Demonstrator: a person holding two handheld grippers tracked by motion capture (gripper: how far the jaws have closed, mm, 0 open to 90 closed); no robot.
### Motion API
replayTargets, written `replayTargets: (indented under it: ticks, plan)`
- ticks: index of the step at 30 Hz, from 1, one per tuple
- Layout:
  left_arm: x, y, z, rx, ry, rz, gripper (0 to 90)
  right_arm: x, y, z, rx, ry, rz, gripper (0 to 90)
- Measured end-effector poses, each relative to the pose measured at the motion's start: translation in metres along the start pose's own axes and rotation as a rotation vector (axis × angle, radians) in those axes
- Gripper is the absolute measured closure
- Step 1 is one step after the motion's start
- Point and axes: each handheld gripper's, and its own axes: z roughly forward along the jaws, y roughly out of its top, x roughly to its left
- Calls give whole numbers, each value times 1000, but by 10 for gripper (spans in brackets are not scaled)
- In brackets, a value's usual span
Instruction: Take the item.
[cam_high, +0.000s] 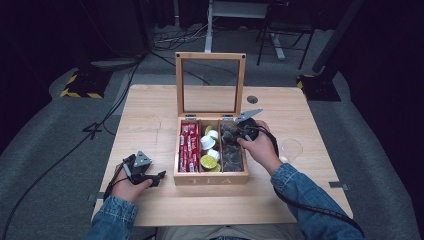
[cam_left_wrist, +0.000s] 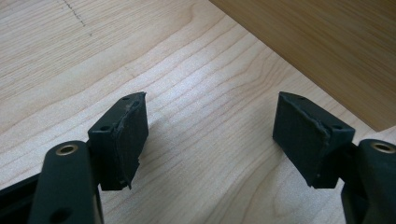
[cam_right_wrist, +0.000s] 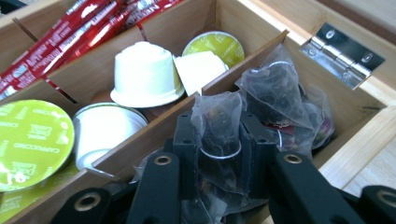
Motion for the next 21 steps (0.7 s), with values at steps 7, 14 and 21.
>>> replayTargets:
  ticks: [7,14,21]
  plan:
    - [0,0,0,0,1,-1,270,3,1,-9,-29,11,2,734]
    - [0,0,0,0,1,-4,270,4,3,-22,-83,21,-1,733]
    - [0,0,0,1,2,-5,269,5,4,-36,-127,25,-1,733]
